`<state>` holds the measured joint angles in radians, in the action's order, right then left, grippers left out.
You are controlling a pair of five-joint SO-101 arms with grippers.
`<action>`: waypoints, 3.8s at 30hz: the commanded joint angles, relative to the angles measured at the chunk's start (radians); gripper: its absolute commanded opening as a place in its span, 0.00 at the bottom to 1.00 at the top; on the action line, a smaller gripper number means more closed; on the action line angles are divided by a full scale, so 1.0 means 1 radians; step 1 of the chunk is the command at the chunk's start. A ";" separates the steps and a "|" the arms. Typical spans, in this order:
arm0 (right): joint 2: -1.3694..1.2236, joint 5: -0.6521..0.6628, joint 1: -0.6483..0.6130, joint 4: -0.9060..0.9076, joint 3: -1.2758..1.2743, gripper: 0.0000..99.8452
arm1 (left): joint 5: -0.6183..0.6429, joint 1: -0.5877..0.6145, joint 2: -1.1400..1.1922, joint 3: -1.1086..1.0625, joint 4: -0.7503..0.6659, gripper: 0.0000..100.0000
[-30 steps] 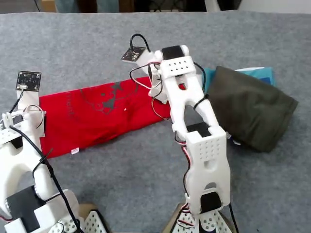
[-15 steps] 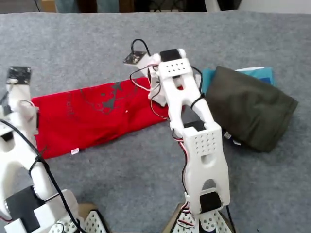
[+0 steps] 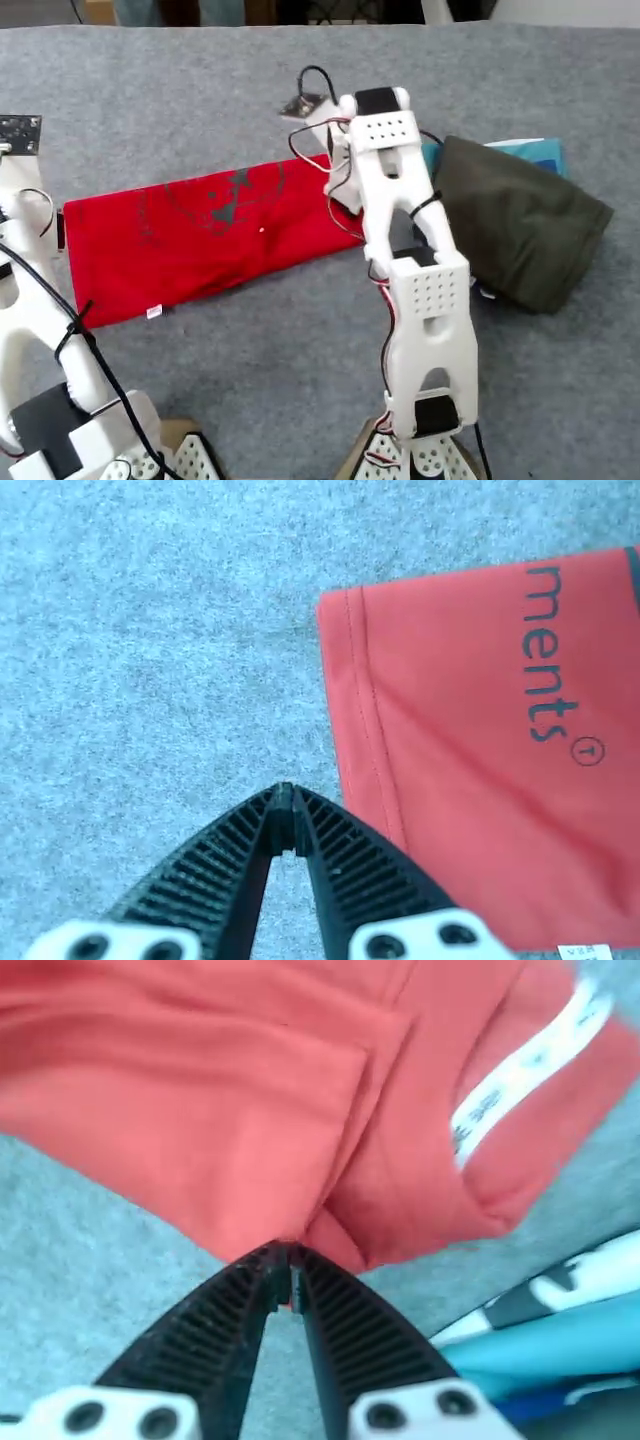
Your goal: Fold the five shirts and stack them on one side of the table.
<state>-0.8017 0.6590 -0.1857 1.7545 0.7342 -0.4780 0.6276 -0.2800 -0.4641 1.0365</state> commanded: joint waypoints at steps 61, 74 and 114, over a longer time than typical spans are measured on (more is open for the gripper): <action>0.047 -0.324 -0.186 0.012 0.321 0.02 | 0.110 0.070 0.046 0.036 0.100 0.25; 0.096 -0.324 -0.184 0.012 0.321 0.02 | 0.189 0.051 0.623 0.357 0.106 0.25; 0.093 -0.325 -0.160 -0.110 0.420 0.02 | 0.112 0.229 1.131 1.368 0.724 0.03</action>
<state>-0.7725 0.3353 -0.3636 1.6886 1.0748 -0.3890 0.9037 0.8800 0.8953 1.7469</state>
